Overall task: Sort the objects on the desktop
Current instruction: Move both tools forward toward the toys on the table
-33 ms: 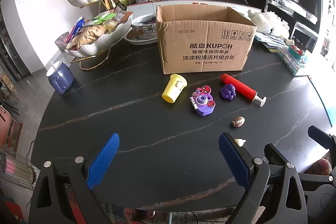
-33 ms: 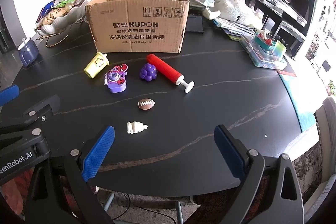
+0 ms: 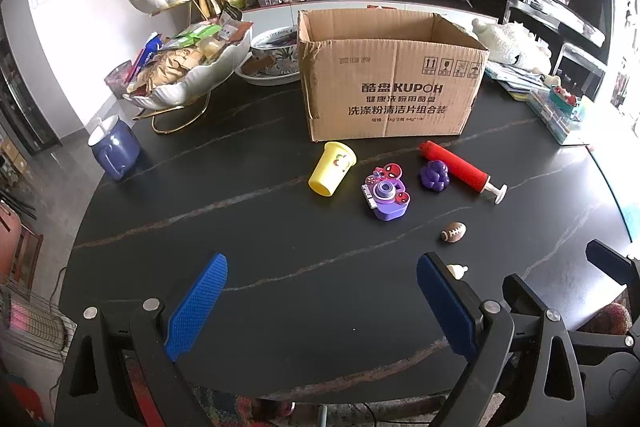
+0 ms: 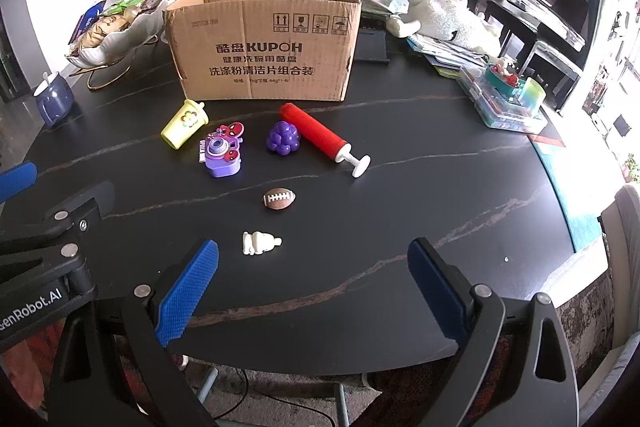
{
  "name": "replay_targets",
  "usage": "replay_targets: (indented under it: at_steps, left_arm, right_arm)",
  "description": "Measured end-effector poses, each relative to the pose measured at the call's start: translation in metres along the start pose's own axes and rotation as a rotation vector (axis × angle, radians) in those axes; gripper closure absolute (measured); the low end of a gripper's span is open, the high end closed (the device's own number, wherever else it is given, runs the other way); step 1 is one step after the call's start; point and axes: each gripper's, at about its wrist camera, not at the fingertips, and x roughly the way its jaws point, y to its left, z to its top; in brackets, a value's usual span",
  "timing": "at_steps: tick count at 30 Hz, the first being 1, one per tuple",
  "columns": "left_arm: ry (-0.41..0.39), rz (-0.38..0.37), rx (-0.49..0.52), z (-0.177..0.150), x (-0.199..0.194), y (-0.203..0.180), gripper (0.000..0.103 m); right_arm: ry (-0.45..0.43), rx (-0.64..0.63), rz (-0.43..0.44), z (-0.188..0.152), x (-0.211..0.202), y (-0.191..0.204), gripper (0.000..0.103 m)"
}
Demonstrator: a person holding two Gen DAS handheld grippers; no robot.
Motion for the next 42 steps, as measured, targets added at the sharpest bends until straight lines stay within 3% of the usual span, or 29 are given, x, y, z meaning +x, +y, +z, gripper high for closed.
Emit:
replay_targets:
  at_steps: [42]
  left_arm:
    - [0.022, -0.015, -0.061, 0.002, 0.019, 0.017, 0.009]
  right_arm:
    - [-0.005, -0.029, 0.019, 0.000, 0.009, 0.009, 0.009]
